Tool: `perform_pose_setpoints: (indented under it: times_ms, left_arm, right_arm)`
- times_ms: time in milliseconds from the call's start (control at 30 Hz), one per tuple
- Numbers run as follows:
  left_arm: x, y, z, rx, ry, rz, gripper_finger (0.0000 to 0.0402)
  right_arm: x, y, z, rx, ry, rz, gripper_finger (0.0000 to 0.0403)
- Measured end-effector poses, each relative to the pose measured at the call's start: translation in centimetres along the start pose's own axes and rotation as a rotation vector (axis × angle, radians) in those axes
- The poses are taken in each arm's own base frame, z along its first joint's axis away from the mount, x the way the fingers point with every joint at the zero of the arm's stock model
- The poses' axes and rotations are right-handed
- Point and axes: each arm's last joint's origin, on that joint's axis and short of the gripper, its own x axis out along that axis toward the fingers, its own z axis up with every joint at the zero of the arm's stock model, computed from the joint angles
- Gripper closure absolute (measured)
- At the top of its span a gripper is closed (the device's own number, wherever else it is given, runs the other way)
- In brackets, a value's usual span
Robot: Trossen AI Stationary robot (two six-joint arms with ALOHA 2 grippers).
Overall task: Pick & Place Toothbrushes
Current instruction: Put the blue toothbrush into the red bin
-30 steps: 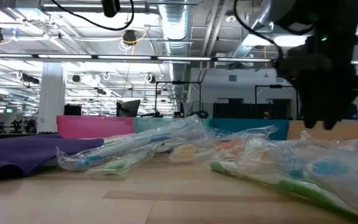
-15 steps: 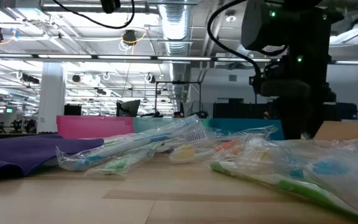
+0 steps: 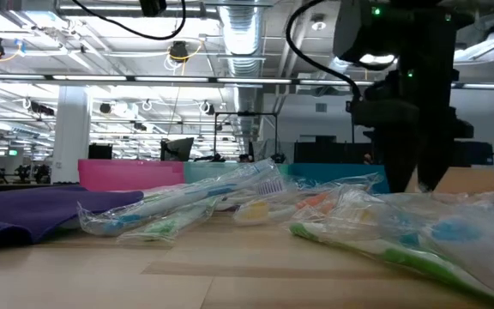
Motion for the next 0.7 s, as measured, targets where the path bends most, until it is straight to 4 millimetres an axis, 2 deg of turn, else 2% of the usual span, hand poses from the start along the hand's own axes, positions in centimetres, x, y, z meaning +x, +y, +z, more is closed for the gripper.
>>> perform_pose_setpoints:
  times_ms: [133, 233, 500, 700]
  left_arm:
    - [0.0, 0.0, 0.0, 0.001, -0.002, -0.003, 0.0275]
    - [0.0, 0.0, 0.1, 0.002, -0.006, -0.005, 0.0275]
    - [0.0, -0.1, 0.1, 0.003, -0.007, -0.014, 0.0275]
    - [0.0, -0.1, 0.1, 0.003, -0.004, -0.021, 0.0275]
  right_arm:
    - [-0.4, -0.5, 0.5, 0.049, 0.001, -0.004, 0.0092]
    - [-0.4, -0.5, 0.6, 0.022, 0.003, 0.005, 0.0092]
    - [1.0, -0.2, 0.2, -0.024, 0.052, -0.049, 0.0092]
    - [1.0, -0.2, 0.2, -0.011, 0.052, -0.038, 0.0094]
